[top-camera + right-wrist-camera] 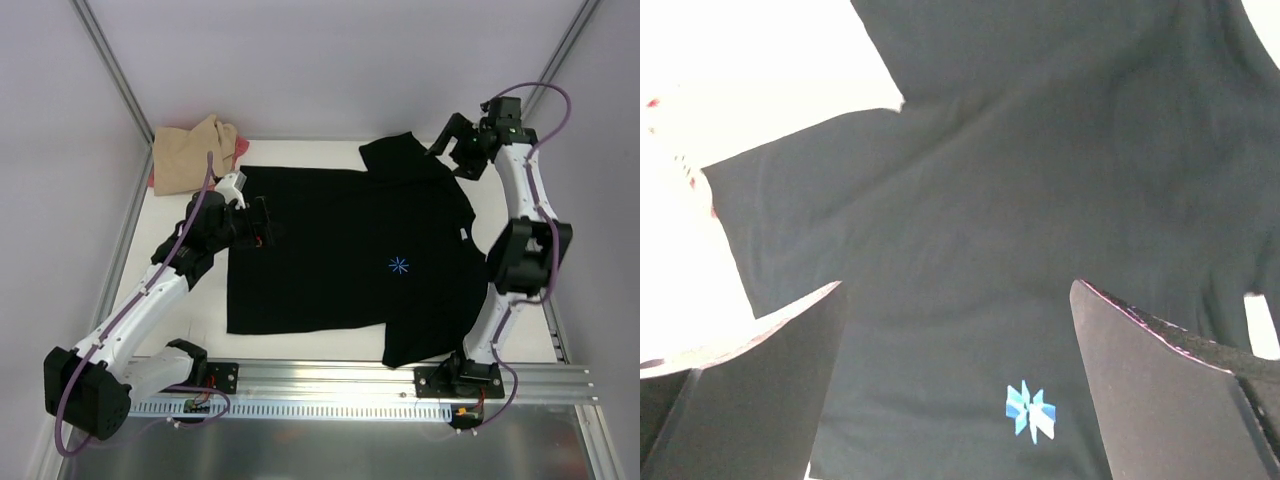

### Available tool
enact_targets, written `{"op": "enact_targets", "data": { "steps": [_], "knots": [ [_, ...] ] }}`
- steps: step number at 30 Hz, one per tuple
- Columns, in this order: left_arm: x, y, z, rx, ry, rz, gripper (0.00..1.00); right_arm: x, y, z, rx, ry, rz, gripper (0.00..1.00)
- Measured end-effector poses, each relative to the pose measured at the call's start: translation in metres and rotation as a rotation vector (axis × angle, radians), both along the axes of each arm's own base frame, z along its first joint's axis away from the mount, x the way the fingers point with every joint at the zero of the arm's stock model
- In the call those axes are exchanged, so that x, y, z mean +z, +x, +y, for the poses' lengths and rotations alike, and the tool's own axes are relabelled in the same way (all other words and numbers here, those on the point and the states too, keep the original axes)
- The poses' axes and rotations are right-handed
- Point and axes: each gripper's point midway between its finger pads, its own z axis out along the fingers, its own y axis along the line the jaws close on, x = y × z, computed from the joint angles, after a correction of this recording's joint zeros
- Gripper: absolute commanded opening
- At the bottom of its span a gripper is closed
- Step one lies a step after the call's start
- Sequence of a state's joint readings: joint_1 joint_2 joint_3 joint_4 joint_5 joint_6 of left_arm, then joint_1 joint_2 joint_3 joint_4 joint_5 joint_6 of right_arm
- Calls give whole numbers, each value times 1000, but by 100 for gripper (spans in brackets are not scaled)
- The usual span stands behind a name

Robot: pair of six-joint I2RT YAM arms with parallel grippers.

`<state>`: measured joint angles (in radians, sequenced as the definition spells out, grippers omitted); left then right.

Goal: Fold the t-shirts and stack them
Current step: Flatten out the tshirt

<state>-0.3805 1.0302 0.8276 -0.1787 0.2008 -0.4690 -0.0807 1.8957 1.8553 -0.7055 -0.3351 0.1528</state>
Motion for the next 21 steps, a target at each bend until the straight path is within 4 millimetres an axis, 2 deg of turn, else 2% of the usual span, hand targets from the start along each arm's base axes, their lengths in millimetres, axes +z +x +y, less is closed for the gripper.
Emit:
{"op": "enact_targets", "data": {
  "steps": [2,5,7,10,12,16,21],
  "knots": [
    [-9,2,-2,-13,10,10,90,-28,29,-1,0,11,34,99],
    [-28,2,-5,-30,21,50,90,-87,49,-2,-9,31,144,99],
    [-41,-1,-5,-37,31,83,90,-124,56,-3,-18,39,211,99],
    [-50,-4,-3,-41,42,101,90,-168,47,-5,-36,46,316,100],
    [-49,-4,-4,-44,44,96,90,-169,46,-10,-58,50,313,99],
    [-48,-4,-4,-50,45,89,90,-173,28,-16,-90,50,335,99],
    [-52,-8,-2,-49,47,93,90,-175,-5,-15,-102,42,352,100]
  ]
}}
